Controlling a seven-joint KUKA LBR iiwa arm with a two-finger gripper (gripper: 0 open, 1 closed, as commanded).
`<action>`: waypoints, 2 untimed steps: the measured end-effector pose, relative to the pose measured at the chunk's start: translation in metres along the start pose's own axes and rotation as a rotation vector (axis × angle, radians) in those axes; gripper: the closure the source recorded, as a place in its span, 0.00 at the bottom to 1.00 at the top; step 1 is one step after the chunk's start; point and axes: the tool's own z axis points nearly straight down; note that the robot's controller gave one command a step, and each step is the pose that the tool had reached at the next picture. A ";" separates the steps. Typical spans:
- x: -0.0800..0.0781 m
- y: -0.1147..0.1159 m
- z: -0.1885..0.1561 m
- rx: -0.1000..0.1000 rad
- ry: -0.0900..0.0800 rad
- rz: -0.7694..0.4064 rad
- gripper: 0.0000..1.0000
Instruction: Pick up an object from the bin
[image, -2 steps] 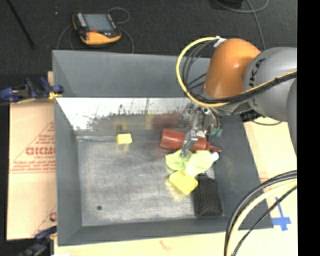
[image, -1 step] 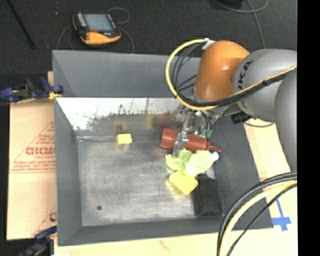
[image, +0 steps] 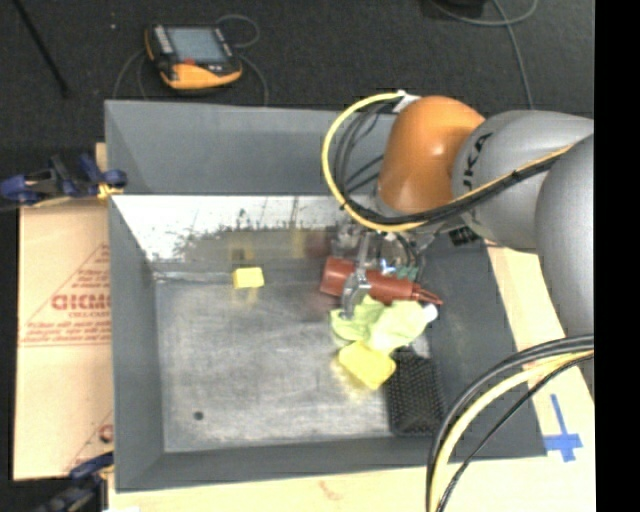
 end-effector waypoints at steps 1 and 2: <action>0.004 -0.012 0.033 -0.005 0.008 0.313 1.00; 0.004 -0.012 0.033 -0.005 0.007 0.312 1.00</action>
Offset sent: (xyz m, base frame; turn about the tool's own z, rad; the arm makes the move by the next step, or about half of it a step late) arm 0.0000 0.0000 0.0000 0.0000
